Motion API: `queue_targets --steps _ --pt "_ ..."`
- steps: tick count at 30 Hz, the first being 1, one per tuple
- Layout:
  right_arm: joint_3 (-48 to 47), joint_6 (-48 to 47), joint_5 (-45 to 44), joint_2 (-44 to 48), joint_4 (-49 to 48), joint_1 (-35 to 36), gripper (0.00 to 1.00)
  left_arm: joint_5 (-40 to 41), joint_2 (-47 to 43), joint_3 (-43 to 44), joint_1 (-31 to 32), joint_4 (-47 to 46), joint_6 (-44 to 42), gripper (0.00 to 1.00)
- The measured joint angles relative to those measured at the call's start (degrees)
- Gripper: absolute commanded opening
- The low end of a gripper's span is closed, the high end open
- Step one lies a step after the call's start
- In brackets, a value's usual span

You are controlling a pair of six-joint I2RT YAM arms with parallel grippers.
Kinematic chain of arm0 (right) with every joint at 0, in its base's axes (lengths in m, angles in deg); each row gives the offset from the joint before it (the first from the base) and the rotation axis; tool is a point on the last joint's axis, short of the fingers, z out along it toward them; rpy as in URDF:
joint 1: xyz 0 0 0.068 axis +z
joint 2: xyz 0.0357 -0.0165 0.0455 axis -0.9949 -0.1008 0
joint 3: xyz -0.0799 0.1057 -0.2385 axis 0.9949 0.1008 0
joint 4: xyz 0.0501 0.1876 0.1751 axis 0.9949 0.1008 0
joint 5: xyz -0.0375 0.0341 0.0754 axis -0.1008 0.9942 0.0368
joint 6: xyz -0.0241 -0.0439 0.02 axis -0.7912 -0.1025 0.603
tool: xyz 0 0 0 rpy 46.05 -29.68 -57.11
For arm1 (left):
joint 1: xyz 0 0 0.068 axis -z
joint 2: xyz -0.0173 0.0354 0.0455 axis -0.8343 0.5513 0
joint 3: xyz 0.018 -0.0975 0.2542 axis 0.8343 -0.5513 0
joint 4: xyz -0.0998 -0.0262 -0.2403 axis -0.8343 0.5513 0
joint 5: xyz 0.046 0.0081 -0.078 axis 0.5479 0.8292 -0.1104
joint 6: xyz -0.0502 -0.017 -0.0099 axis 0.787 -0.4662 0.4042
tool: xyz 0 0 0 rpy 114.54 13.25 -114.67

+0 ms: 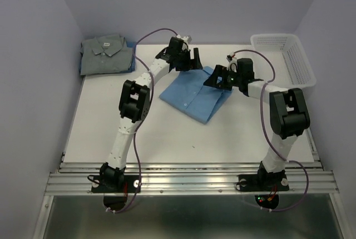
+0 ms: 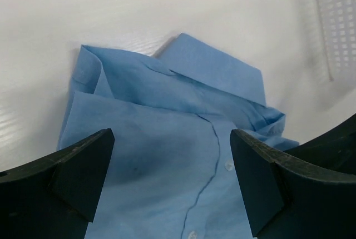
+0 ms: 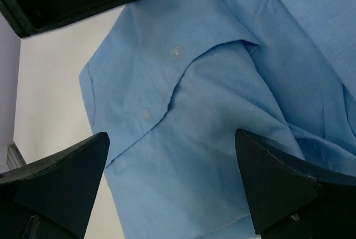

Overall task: Fold and stack the long sleeve shirts
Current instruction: Fold the shirt

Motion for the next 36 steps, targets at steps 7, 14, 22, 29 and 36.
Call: queue_targets --steps 7,14,22,29,36 --pt "-1.18 2.56 -2.21 -5.86 -0.33 -1.38 1.0 -2.58 5.35 0.31 -0.26 -1.79 0.5 0.99" --pt "-0.76 2.32 -3.56 -7.96 -2.05 -2.75 1.0 -2.75 5.73 0.35 -0.48 -2.71 1.51 0.99" --pt "-2.78 -2.19 -6.36 -8.52 -0.48 -3.06 1.0 -2.78 2.75 -6.12 -0.61 -5.95 1.66 0.99" --pt "-5.53 -11.5 -9.49 -6.29 10.47 -2.93 1.0 1.03 -15.91 -29.99 0.33 -4.04 2.19 0.99" --pt "-7.21 -13.94 -30.14 4.24 20.35 8.94 1.0 9.4 -31.5 -34.05 -1.29 -2.73 3.8 0.99"
